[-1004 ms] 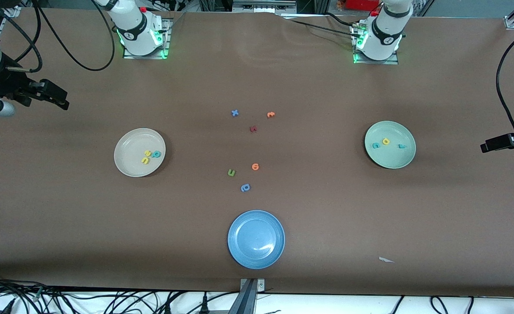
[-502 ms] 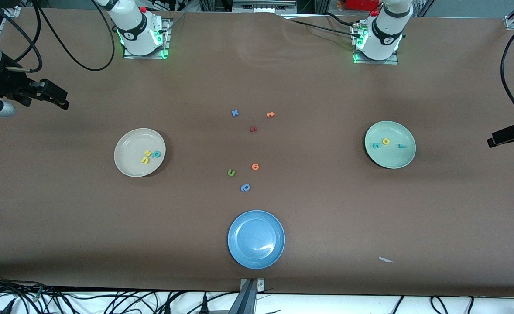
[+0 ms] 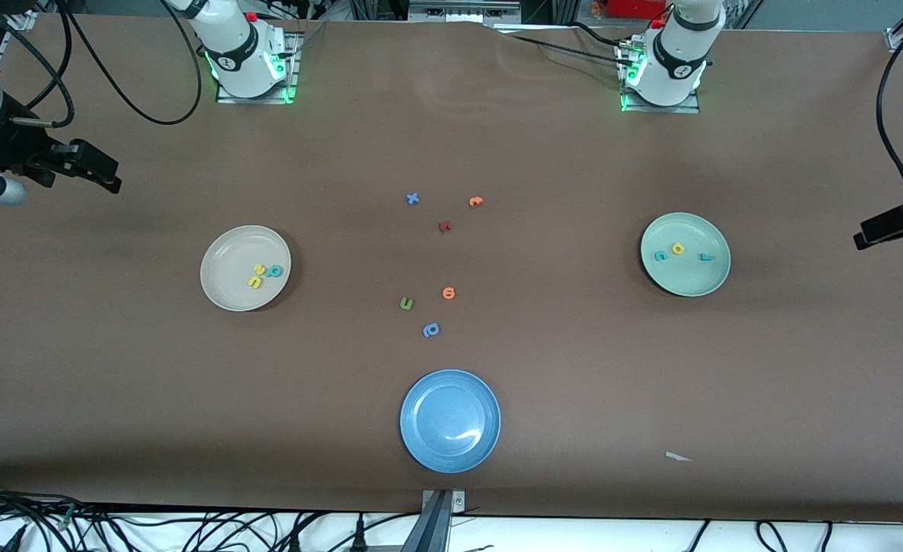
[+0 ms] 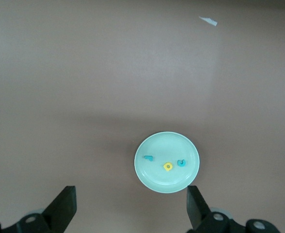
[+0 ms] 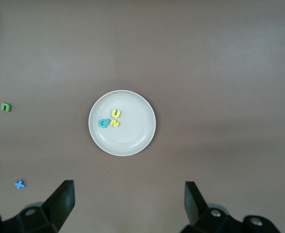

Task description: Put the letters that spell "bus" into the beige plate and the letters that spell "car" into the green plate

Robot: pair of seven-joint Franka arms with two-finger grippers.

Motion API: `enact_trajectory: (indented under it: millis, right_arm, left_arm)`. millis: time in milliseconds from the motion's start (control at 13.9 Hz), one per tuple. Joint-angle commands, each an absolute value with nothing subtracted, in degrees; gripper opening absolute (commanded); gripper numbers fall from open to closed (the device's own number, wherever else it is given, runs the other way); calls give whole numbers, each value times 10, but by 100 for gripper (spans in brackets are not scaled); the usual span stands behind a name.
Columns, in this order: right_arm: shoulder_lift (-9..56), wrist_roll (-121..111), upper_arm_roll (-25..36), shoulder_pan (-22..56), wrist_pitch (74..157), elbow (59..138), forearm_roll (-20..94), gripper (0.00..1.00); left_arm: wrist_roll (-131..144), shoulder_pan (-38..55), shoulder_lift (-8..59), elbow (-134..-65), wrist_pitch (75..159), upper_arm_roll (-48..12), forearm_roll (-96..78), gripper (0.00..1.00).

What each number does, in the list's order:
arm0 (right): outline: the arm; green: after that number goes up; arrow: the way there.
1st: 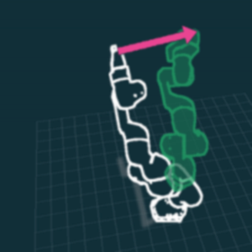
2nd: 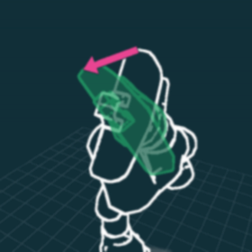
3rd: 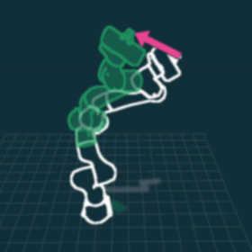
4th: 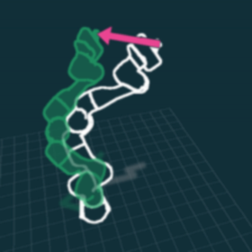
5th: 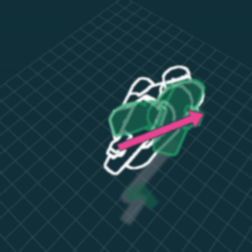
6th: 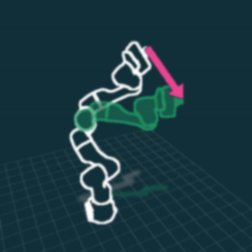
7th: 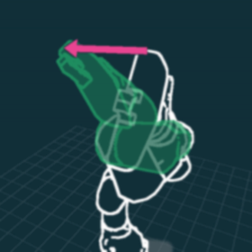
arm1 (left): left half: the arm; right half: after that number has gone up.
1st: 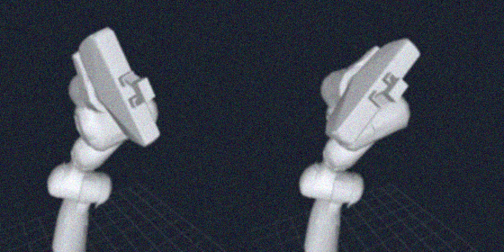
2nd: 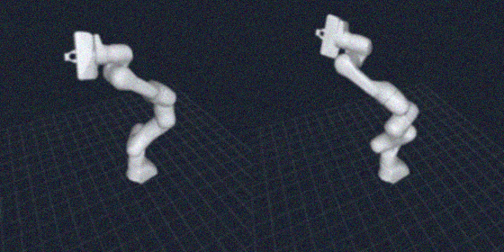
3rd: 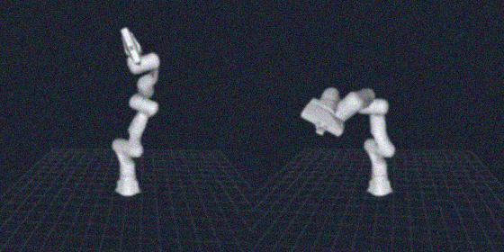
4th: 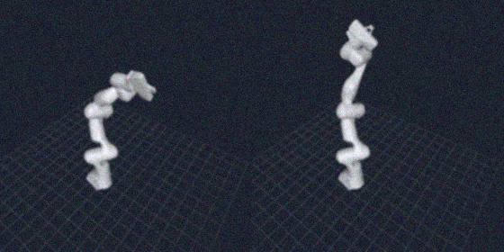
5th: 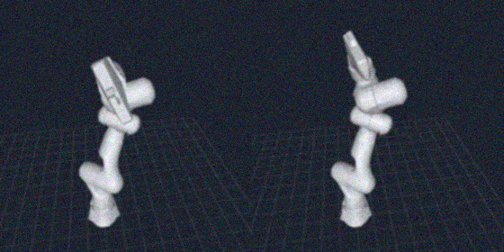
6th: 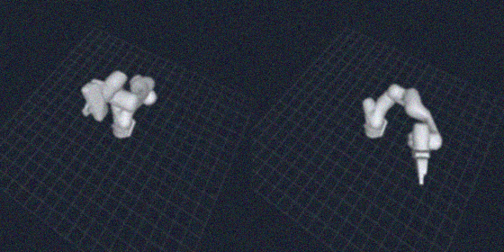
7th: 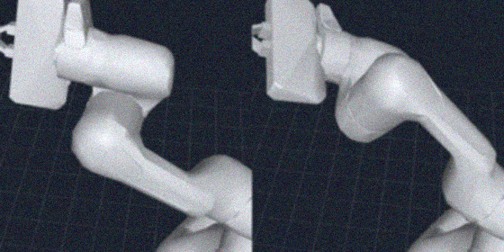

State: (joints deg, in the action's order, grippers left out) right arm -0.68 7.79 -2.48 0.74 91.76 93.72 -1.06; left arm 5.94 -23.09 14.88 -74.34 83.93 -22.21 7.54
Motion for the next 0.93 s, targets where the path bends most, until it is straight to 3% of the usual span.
enact_trajectory:
  millis: [0, 359, 861]
  right_arm:
    - [-8, 66, -27, 1, 912, 932, -9, 100]
    - [-7, 66, -27, 1, 912, 932, -9, 100]
    - [-7, 66, -27, 1, 912, 932, -9, 100]
  left_arm:
    - [43, -131, 102, -752, 824, -103, 7, 100]
    - [39, -34, 55, -788, 834, -17, -6, 98]
    - [16, -55, 56, -791, 840, -9, -22, 99]
